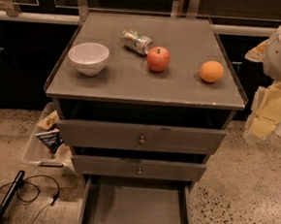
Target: Place apple into bottom drawer
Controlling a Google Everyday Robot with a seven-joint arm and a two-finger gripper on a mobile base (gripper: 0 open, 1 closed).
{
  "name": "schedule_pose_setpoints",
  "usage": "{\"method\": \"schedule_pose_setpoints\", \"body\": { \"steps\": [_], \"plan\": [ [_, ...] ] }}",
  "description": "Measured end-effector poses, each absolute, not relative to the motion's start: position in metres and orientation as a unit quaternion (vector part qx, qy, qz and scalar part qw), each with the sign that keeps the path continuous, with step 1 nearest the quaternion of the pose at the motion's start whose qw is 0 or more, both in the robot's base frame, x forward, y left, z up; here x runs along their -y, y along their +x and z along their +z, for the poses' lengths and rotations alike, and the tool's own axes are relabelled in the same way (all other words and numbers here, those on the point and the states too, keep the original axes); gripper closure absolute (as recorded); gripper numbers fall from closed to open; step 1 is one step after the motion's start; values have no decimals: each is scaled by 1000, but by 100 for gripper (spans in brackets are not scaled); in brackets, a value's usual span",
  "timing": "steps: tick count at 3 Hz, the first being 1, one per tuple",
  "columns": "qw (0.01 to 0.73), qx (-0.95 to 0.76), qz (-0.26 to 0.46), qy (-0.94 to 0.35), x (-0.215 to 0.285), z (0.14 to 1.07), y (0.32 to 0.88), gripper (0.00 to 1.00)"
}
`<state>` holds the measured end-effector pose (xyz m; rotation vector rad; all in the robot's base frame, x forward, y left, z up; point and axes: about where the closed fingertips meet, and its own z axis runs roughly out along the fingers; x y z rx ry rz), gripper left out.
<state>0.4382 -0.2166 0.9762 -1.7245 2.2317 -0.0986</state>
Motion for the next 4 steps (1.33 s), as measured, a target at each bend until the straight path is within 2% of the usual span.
{"method": "schedule_pose_setpoints", "body": {
  "steps": [2,4],
  "plan": [
    [181,-769,-37,-613,202,977,452,0],
    [280,-692,-27,-665,142,984,539,0]
  ]
}}
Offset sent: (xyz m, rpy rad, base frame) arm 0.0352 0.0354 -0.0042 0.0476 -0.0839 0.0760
